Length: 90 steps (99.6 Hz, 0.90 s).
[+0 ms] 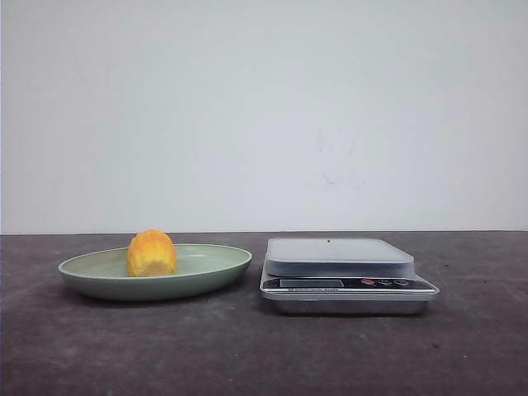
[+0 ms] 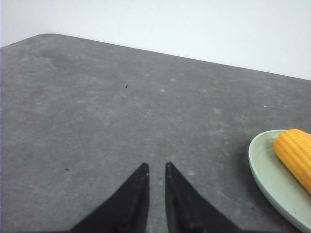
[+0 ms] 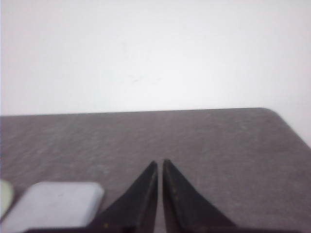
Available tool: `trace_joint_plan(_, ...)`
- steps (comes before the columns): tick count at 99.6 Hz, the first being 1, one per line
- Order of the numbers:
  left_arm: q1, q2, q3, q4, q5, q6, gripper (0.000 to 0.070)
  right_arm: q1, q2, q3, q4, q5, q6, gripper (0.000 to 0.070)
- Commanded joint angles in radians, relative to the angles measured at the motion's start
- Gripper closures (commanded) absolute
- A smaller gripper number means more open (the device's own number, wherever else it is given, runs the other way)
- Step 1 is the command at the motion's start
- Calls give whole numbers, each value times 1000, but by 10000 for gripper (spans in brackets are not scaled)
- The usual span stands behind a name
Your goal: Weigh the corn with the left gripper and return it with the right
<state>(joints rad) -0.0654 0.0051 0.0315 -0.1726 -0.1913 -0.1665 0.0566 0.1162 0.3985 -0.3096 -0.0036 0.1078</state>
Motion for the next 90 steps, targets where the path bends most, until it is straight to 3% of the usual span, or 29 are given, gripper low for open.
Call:
trace_joint_plan(1, 2, -2, -18, -3, 2, 16, 685, -39, -13, -71, 34, -16, -10, 689)
trace_joint_plan(45, 2, -2, -18, -3, 2, 16, 685, -101, -91, -372, 122, 3, -12, 690)
trace_joint_plan(90, 2, -2, -18, -2, 2, 16, 684, -100, -112, -388, 136, -11, -16, 689)
